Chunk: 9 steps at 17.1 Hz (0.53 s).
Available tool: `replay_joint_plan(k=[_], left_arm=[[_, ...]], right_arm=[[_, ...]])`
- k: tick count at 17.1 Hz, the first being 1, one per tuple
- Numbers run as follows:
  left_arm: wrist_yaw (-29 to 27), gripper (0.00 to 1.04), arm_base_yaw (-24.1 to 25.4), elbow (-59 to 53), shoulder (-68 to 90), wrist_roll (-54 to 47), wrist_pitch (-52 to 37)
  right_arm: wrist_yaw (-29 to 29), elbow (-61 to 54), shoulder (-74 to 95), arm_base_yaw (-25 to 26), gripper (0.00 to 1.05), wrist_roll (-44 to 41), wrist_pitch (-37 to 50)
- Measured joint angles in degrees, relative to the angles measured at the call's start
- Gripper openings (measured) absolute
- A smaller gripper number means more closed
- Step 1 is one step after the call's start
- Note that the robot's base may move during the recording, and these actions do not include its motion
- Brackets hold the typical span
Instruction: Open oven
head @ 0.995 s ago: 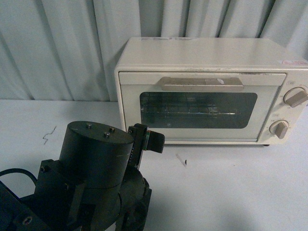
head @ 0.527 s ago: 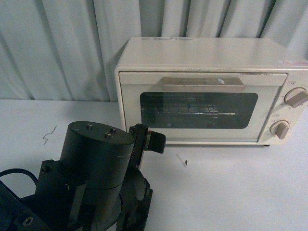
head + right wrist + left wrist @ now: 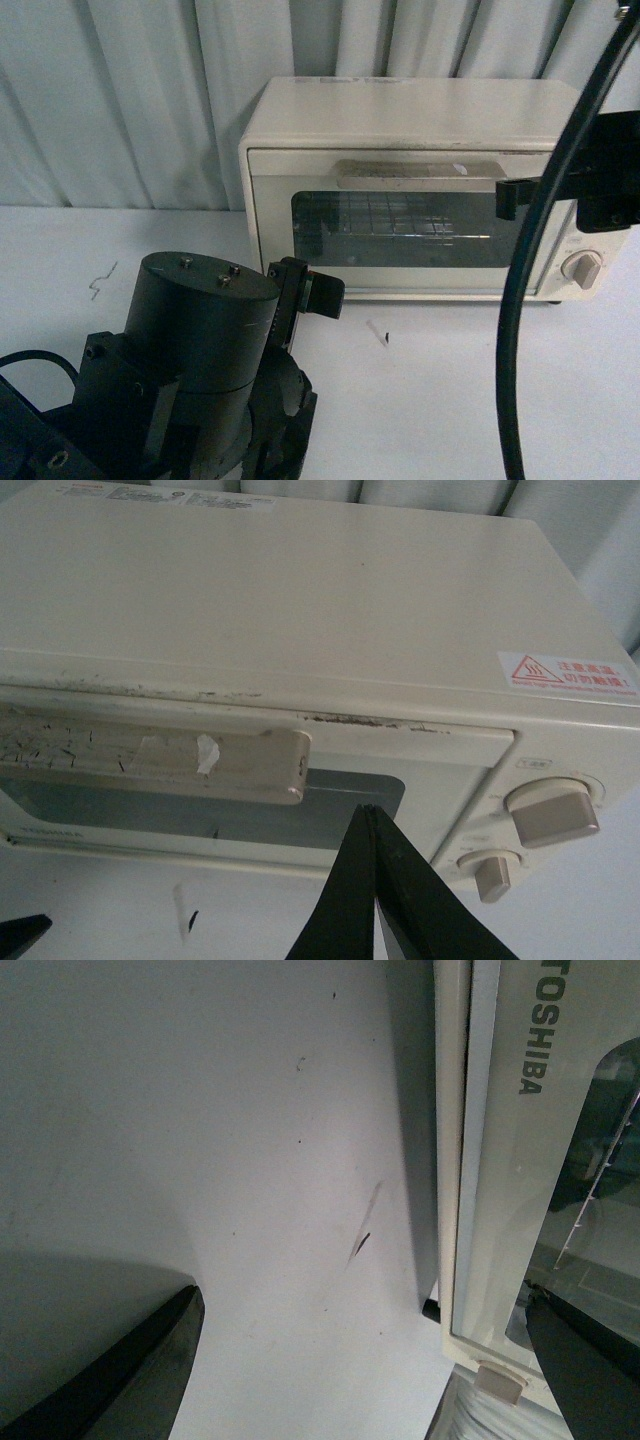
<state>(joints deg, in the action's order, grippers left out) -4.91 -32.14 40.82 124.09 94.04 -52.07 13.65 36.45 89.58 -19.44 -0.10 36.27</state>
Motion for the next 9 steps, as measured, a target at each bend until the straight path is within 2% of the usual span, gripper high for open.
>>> replay_joint_plan(k=[9], left_arm=[[0.0, 0.98, 0.0, 0.0, 0.0, 0.0, 0.0]], right_arm=[[-0.8, 6.0, 6.5, -2.5, 0.02, -0.9, -0.2]])
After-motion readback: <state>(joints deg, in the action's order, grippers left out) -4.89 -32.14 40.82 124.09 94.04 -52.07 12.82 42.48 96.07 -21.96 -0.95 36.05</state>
